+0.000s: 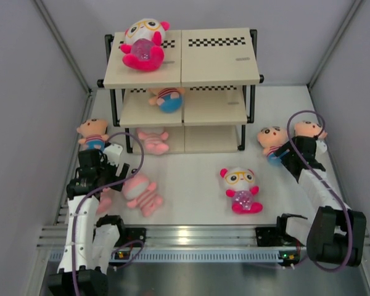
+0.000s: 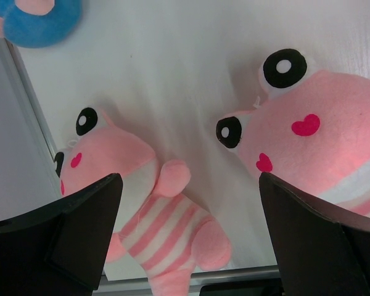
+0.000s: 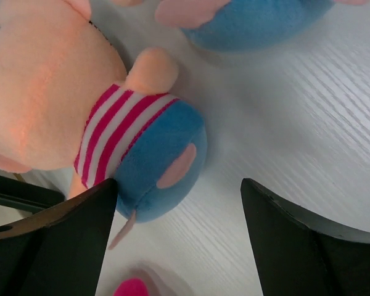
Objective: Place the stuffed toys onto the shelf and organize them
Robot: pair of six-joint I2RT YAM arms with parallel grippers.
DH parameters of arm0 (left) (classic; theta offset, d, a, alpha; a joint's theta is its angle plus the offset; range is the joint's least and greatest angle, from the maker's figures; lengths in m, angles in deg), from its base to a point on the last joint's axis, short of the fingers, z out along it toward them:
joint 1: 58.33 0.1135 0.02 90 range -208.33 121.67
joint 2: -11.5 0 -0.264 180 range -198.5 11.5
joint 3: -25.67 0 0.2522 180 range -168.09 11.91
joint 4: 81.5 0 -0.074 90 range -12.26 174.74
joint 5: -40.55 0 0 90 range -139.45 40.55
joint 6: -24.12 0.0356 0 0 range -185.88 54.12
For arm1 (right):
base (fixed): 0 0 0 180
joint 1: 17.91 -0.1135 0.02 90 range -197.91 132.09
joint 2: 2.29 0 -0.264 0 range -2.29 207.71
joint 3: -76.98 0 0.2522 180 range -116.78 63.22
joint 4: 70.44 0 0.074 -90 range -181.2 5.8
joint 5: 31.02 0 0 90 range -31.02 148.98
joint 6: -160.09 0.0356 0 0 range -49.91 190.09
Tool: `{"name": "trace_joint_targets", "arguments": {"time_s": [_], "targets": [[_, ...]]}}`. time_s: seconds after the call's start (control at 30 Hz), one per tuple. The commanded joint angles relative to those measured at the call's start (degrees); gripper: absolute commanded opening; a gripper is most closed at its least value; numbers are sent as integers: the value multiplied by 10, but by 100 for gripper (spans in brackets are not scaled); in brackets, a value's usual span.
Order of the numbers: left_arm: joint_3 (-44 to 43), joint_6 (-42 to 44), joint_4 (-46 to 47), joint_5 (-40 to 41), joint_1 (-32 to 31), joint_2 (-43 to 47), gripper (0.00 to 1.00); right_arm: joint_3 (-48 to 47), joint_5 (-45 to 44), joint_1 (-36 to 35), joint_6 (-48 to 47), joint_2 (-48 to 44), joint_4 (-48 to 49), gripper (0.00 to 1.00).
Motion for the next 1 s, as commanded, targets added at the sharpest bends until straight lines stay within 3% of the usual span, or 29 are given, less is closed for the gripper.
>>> {"name": "trace_joint_targets", "arguments": {"time_s": [0.0, 0.07, 0.13, 0.17, 0.23, 0.27, 0.63, 0.73, 0.87, 0.97], "targets": [[-31, 13, -2, -16, 3, -5, 99, -35, 36, 13, 17, 60, 86, 81], [-40, 23, -3, -10, 3, -14, 99, -38, 41, 12, 40, 83, 102, 75], [-55, 28, -2, -9, 3, -20, 99, -27, 48, 12, 53, 102, 136, 56], [-60, 25, -2, -13, 3, -23, 99, -26, 48, 12, 52, 103, 140, 32], [-69, 12, -2, -24, 3, -20, 99, -34, 39, 12, 37, 90, 119, 7], [-70, 8, -2, -26, 3, -21, 99, -38, 27, 12, 31, 77, 106, 0], [-54, -6, -5, -35, 3, -6, 99, -183, -49, -39, 24, -292, -162, 0], [-57, -2, -16, -36, 3, 4, 99, -230, -13, -41, 53, -336, -196, 0], [-58, -3, -27, -30, 3, 29, 99, -284, 117, -42, 90, -329, -213, 0], [-56, -4, -29, -37, 3, 53, 99, -293, 150, -42, 115, -329, -203, 0]]}}
